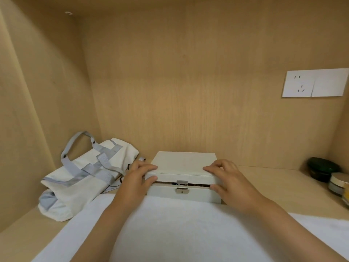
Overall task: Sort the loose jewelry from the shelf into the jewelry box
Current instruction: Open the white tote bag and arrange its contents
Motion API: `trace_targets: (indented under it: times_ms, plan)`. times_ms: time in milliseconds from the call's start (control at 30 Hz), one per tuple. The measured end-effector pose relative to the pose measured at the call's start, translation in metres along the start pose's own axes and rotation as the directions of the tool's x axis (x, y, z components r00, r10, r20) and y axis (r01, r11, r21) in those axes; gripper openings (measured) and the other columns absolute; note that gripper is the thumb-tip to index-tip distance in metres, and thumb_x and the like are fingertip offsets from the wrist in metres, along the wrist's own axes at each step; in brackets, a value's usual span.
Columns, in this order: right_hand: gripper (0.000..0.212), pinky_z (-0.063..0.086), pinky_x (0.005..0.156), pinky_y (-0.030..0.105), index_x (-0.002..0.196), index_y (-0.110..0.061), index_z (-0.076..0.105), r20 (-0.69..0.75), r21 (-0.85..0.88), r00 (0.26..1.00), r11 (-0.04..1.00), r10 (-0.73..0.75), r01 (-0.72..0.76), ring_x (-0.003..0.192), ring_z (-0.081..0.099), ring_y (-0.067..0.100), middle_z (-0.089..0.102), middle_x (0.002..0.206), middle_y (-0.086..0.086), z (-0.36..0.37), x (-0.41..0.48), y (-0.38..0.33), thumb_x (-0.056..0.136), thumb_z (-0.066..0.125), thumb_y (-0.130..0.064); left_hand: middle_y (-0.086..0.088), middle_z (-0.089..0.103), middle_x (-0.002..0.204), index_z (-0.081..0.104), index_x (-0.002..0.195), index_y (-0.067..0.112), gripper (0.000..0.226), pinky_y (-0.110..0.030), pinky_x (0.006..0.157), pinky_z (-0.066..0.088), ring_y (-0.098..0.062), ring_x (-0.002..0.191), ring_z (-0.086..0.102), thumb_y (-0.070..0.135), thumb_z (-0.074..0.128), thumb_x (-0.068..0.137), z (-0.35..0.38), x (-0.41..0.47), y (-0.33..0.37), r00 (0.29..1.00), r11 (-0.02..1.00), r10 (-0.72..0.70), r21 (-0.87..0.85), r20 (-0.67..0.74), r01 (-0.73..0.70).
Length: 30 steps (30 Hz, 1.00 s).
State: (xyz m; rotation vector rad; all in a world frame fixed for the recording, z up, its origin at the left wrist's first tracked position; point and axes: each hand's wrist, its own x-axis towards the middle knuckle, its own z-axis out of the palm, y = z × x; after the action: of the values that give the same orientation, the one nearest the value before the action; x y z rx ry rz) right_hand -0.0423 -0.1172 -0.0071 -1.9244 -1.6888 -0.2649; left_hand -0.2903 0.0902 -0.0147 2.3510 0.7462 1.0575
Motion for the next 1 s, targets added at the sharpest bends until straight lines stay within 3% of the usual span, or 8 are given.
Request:
trace_targets:
  times_ms: [133,200,267,400,600,800,900,1000]
  plan:
    - [0.057,0.018,0.117,0.024,0.149,-0.032,0.042,0.023,-0.1,0.998,0.993,-0.057,0.059,0.145,0.029,0.015,0.036,0.155,-0.006,0.012,-0.004,-0.003,0.094,0.056,-0.032,0.022,0.04,0.141,0.055,0.138,0.027,0.044,-0.019,0.117,0.022,0.0,0.136,0.03,0.015,0.061,0.096,0.007,-0.009,0.004,0.99,0.976,0.118,0.174,0.079,-0.13]
    - [0.06,0.008,0.119,0.02,0.154,-0.035,0.031,0.049,-0.101,0.998,0.994,-0.048,0.053,0.151,0.018,0.011,0.024,0.161,-0.011,0.017,-0.006,-0.005,0.098,0.051,-0.036,0.028,0.028,0.15,0.041,0.148,0.037,0.053,-0.006,0.112,0.006,0.009,0.141,0.016,0.021,0.054,0.099,0.011,-0.013,0.007,0.98,0.967,0.128,0.2,0.151,-0.158]
    - [0.061,0.002,0.118,0.016,0.156,-0.036,0.025,0.047,-0.09,0.998,0.995,-0.039,0.043,0.153,0.009,0.009,0.016,0.164,-0.013,0.022,-0.009,-0.006,0.1,0.048,-0.036,0.03,0.018,0.154,0.032,0.15,0.044,0.055,-0.007,0.112,-0.001,0.01,0.145,0.006,0.03,0.051,0.101,0.015,-0.016,0.01,0.971,0.956,0.139,0.227,0.196,-0.183]
    - [0.06,0.0,0.118,0.013,0.156,-0.036,0.025,0.039,-0.095,0.999,0.995,-0.034,0.037,0.153,0.007,0.009,0.015,0.164,-0.012,0.026,-0.009,-0.006,0.101,0.048,-0.033,0.028,0.015,0.156,0.031,0.15,0.047,0.055,-0.017,0.117,0.005,0.005,0.149,0.004,0.037,0.051,0.1,0.021,-0.02,0.009,0.971,0.946,0.155,0.256,0.181,-0.199]
    - [0.061,0.031,0.116,0.036,0.152,-0.039,0.03,0.048,-0.124,0.999,0.992,-0.019,0.025,0.151,0.018,0.013,0.026,0.162,-0.012,0.025,-0.009,-0.003,0.096,0.054,-0.037,0.021,0.032,0.155,0.043,0.145,0.043,0.048,-0.019,0.117,0.013,0.0,0.148,0.017,0.025,0.054,0.101,0.025,-0.017,0.006,0.979,0.96,0.147,0.218,0.142,-0.176]
    - [0.06,0.028,0.11,0.032,0.146,-0.039,0.039,0.058,-0.182,0.998,0.983,0.007,0.003,0.143,0.027,0.009,0.034,0.153,-0.014,0.014,-0.002,-0.005,0.09,0.059,-0.039,0.023,0.04,0.147,0.051,0.141,0.039,0.047,-0.02,0.114,0.019,-0.003,0.143,0.029,0.026,0.062,0.097,0.024,-0.007,0.011,0.983,0.974,0.112,0.178,0.146,-0.138]
    - [0.058,0.027,0.105,0.029,0.141,-0.038,0.044,0.052,-0.195,0.998,0.98,0.041,-0.03,0.138,0.031,0.008,0.038,0.146,-0.016,0.004,-0.002,0.001,0.085,0.063,-0.036,0.022,0.049,0.141,0.054,0.139,0.034,0.045,-0.009,0.104,0.021,0.001,0.135,0.036,0.029,0.064,0.096,0.03,-0.001,0.029,0.988,0.98,0.1,0.162,0.118,-0.118]
    - [0.058,0.025,0.104,0.029,0.138,-0.039,0.044,0.038,-0.214,0.992,0.971,0.116,-0.106,0.14,0.028,0.009,0.036,0.145,-0.016,-0.007,-0.008,0.016,0.083,0.062,-0.03,0.026,0.057,0.131,0.063,0.129,0.039,0.035,-0.013,0.092,0.03,0.002,0.126,0.043,0.042,0.061,0.095,0.04,0.003,0.048,0.979,0.951,0.173,0.24,0.109,-0.195]
